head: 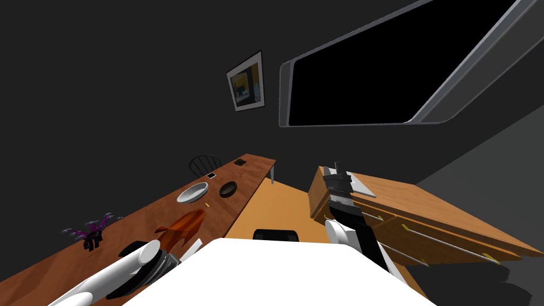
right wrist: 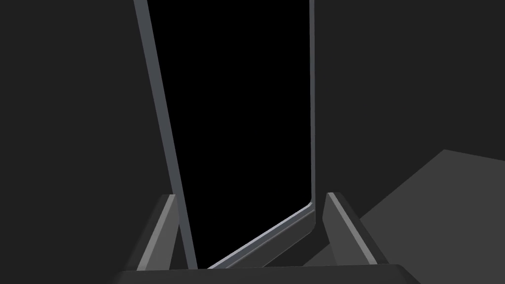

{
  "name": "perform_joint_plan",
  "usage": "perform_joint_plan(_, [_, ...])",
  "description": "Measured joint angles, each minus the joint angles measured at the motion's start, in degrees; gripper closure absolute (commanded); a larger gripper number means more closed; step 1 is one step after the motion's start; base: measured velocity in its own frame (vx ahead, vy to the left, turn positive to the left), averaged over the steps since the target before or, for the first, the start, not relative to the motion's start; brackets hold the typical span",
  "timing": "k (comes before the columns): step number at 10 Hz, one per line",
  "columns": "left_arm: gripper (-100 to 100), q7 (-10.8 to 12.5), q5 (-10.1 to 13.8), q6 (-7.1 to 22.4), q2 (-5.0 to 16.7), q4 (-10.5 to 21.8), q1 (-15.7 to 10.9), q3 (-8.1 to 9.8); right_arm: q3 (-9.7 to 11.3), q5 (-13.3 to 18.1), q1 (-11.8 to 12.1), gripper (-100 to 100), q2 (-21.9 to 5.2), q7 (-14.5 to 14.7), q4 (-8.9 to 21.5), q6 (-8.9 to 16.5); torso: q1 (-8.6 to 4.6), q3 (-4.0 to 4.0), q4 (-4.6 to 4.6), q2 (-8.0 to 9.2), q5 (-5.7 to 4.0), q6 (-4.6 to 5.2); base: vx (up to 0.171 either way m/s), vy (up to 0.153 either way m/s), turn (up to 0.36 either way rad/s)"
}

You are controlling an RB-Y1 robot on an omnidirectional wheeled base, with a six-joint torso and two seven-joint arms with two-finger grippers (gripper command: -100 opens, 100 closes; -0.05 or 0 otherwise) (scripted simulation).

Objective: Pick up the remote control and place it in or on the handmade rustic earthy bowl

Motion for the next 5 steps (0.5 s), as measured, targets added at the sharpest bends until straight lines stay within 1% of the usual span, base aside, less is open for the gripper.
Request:
perform_joint_plan(4, [100,0.0,0.0,0.1,0.0,-0.1,0.0,-0.04,0.0,0.0,0.0,0,0.0,0.0,0.0,0.0,0.06,-0.03,-0.01,-0.05,0.01,-0.03,0.0,0.0,0.0])
perform_joint_plan(5, [0,0.0,0.0,0.1,0.0,-0.1,0.0,-0.04,0.0,0.0,0.0,0,0.0,0.0,0.0,0.0,0.06,-0.03,-0.01,-0.04,0.01,-0.02,0.0,0.0,0.0])
